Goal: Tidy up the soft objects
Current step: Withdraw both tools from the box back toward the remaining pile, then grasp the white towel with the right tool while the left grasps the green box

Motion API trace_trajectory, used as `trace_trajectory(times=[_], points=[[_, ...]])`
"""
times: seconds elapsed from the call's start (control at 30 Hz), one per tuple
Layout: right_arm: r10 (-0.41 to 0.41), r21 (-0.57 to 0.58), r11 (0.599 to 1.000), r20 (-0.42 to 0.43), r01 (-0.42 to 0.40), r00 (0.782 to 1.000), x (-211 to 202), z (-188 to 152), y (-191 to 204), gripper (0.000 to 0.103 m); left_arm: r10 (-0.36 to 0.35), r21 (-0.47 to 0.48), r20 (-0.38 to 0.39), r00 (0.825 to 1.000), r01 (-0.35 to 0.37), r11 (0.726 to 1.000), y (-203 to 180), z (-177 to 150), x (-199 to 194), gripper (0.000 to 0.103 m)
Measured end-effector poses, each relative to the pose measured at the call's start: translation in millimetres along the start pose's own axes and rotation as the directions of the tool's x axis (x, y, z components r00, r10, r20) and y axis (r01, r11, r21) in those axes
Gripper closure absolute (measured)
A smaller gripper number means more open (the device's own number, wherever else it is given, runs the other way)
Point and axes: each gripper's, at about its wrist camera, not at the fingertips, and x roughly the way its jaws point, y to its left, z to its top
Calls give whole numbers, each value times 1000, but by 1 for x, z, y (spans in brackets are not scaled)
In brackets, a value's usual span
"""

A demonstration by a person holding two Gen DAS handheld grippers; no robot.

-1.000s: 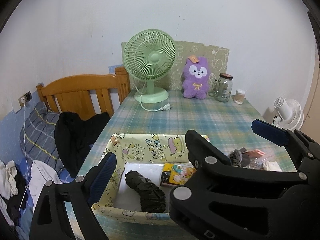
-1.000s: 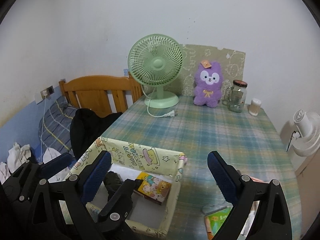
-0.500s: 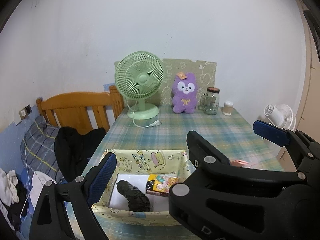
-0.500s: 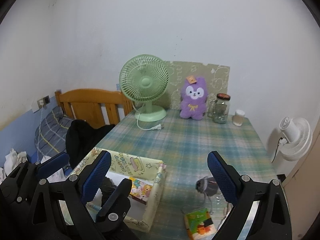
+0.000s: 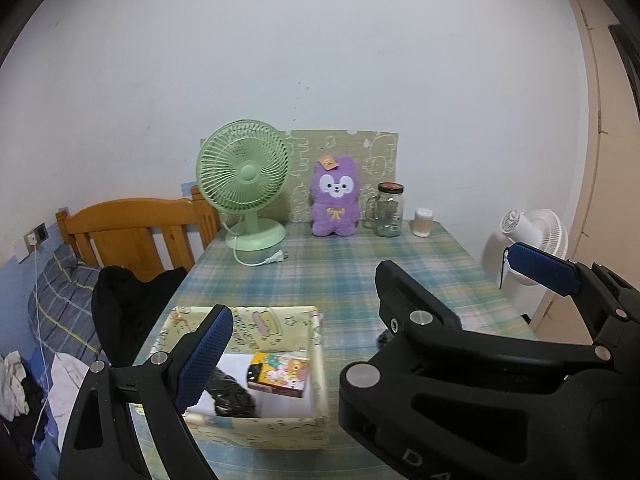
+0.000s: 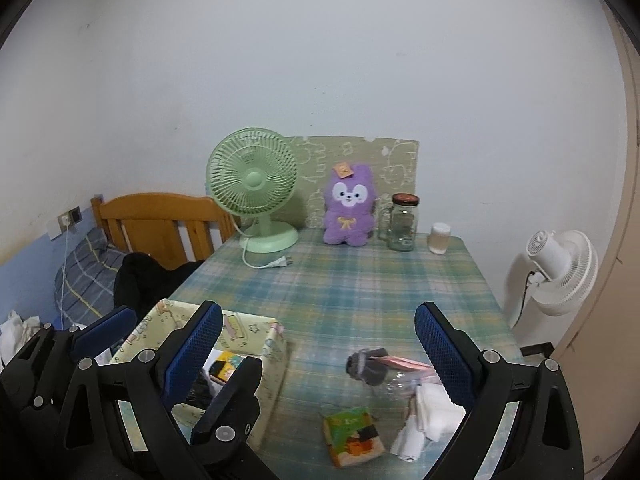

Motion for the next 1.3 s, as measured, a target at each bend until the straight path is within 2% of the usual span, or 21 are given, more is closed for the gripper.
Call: trace_trajectory(times=[0.63, 0.83, 1.07, 1.3], points=[[-58, 39, 998, 15, 57, 998, -15, -19, -59, 4, -51, 29, 10, 999, 50, 998, -60, -10, 4, 9], [-99, 36, 995, 28, 98, 995, -19, -27, -72, 4, -69, 26, 11, 998, 68, 997, -75, -14, 10, 7], [-114, 50, 992, 0, 114, 993, -11, -43, -89, 4, -85, 26, -7, 996, 86, 996, -88, -27, 23, 7], [-111, 82, 990, -37, 113, 993, 5, -64, -106, 4, -67, 10, -23, 997, 67, 998, -100, -45, 39, 6]])
